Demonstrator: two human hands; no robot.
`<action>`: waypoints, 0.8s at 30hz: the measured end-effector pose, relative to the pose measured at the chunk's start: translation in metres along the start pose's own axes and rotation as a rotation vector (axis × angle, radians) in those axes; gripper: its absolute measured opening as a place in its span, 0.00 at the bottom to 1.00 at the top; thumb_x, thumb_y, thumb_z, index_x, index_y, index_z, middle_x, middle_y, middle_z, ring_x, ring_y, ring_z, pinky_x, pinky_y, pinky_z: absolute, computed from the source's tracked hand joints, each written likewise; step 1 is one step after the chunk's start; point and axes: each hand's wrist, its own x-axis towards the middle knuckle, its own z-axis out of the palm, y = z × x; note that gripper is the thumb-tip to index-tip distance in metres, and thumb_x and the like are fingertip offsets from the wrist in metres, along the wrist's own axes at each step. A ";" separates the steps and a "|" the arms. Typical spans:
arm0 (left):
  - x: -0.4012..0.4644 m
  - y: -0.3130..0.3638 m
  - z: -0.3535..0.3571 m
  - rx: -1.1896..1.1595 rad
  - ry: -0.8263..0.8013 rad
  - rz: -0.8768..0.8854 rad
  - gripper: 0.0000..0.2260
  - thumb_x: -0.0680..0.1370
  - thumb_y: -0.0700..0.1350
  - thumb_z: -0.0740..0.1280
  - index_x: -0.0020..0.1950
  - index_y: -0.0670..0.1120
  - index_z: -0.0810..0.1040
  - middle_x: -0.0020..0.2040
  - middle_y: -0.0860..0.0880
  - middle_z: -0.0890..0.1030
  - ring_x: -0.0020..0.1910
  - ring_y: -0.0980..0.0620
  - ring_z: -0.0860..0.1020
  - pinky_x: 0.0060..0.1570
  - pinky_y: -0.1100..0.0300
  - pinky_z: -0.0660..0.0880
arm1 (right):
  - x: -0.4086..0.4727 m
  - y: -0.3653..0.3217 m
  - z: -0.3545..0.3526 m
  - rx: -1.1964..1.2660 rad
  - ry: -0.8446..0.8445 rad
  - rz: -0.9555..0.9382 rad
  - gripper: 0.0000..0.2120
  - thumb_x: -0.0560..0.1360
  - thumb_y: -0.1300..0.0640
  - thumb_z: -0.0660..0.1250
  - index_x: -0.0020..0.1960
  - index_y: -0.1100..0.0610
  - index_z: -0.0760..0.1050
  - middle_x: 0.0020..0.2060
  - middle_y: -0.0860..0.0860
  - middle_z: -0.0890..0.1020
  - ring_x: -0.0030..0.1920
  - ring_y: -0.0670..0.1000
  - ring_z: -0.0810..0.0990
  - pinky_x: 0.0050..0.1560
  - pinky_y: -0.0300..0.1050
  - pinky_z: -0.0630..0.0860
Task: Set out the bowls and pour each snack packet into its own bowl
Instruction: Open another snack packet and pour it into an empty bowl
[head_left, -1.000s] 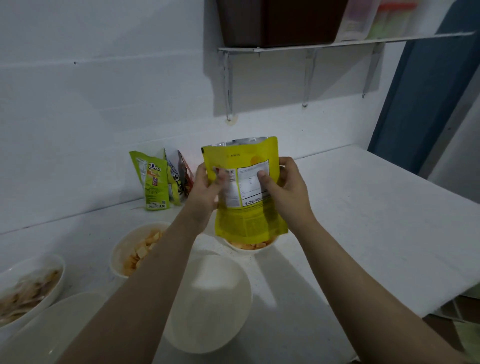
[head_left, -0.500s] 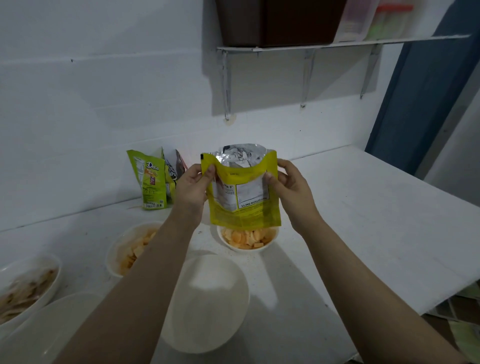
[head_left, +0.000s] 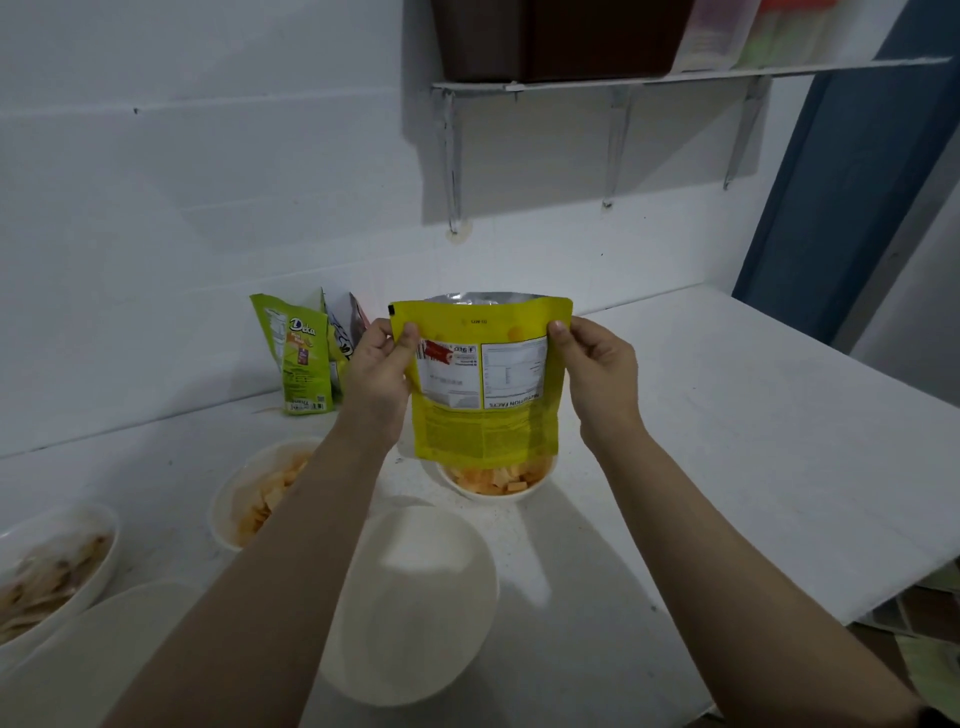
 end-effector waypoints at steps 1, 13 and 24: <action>0.000 0.000 -0.001 0.002 -0.003 0.000 0.05 0.82 0.41 0.61 0.50 0.45 0.77 0.49 0.45 0.84 0.53 0.43 0.80 0.61 0.37 0.73 | 0.002 -0.001 -0.002 -0.008 0.022 -0.013 0.07 0.80 0.61 0.66 0.51 0.57 0.83 0.37 0.42 0.86 0.40 0.38 0.83 0.41 0.32 0.76; 0.010 0.004 0.012 -0.075 0.047 -0.034 0.05 0.83 0.40 0.60 0.51 0.45 0.75 0.45 0.49 0.86 0.48 0.50 0.83 0.55 0.47 0.78 | 0.007 0.002 -0.001 -0.090 -0.200 0.107 0.11 0.75 0.53 0.72 0.53 0.59 0.82 0.47 0.53 0.87 0.49 0.52 0.86 0.49 0.50 0.82; 0.011 0.014 0.001 -0.021 -0.008 0.024 0.05 0.81 0.42 0.63 0.56 0.45 0.75 0.52 0.43 0.83 0.48 0.48 0.83 0.46 0.53 0.80 | 0.007 0.028 -0.013 -0.214 -0.215 0.098 0.10 0.78 0.59 0.68 0.58 0.53 0.81 0.52 0.48 0.86 0.54 0.48 0.84 0.59 0.52 0.79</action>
